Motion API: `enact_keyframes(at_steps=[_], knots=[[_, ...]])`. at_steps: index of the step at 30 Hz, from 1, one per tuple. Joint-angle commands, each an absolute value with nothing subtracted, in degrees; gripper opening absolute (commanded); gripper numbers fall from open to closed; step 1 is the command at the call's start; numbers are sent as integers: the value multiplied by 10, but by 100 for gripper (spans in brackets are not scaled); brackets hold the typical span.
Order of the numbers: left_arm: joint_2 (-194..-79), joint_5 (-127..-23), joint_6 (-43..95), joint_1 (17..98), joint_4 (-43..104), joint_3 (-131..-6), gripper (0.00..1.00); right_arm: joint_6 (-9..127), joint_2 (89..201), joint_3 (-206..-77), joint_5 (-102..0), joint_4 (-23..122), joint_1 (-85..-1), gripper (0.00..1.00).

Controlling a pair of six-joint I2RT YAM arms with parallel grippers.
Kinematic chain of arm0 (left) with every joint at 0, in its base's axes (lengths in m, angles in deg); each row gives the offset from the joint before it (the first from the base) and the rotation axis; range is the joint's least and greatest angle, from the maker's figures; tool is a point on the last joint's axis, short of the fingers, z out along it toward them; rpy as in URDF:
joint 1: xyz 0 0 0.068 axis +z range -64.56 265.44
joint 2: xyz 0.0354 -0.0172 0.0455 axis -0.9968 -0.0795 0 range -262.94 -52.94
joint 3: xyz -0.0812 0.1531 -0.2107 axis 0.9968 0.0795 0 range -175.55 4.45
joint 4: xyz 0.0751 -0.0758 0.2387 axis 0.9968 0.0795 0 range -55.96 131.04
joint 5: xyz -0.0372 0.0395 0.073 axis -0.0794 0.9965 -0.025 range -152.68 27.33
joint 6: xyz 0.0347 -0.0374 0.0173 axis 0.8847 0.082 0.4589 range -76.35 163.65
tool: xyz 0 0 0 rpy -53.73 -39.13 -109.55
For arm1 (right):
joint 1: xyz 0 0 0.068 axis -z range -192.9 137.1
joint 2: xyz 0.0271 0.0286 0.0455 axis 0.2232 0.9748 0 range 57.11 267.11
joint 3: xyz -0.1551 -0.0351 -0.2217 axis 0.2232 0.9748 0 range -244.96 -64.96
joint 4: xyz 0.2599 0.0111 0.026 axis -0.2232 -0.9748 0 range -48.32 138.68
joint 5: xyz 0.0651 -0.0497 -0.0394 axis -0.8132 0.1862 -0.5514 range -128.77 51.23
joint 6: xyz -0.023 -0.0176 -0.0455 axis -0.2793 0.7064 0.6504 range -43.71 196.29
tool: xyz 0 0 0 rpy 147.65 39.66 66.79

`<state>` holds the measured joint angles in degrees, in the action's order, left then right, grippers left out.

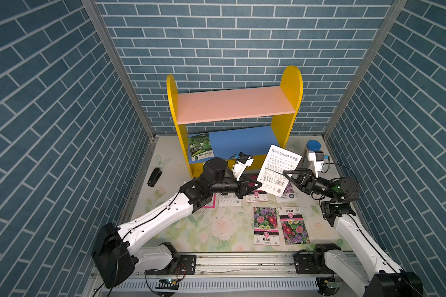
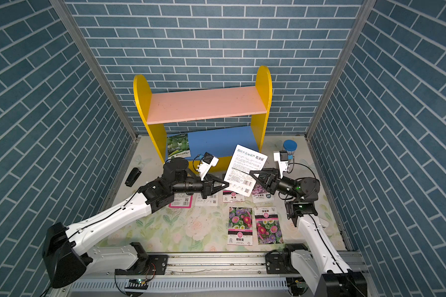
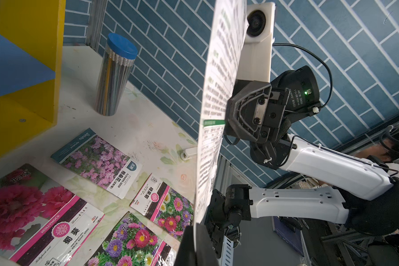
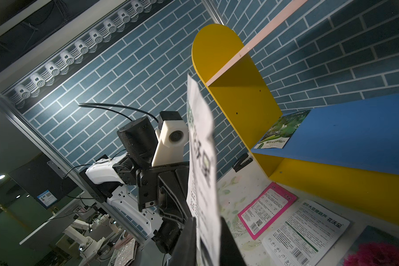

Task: Take the seed bag off the shelf
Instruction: Pick up the seed packet from the shelf.

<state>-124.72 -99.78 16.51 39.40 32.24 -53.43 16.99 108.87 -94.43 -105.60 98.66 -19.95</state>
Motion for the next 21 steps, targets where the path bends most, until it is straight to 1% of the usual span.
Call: enact_keyframes(at_steps=[1,6,11,12,13,14,17,18,21], knots=[[-1249,-986,174,392,311,-550,0,193,1068,-940,-1060,956,-204,13],[-1260,-977,182,392,326,-564,1,196,1046,-931,-1047,939,-205,1],[-1274,-939,199,394,371,-588,26,205,1032,-931,-1034,918,-205,0],[-1277,-928,199,396,381,-593,35,207,1031,-932,-1034,914,-205,0],[-1280,-914,199,398,393,-598,47,210,1029,-934,-1034,908,-205,0],[-1283,-908,199,401,406,-603,56,215,1027,-937,-1033,900,-205,0],[-1285,-889,211,406,445,-618,77,229,1018,-942,-1029,873,-205,0],[-1283,-876,217,408,458,-622,83,240,1016,-944,-1028,855,-205,0],[-1273,-847,230,416,491,-628,92,283,1005,-951,-1022,784,-205,0]])
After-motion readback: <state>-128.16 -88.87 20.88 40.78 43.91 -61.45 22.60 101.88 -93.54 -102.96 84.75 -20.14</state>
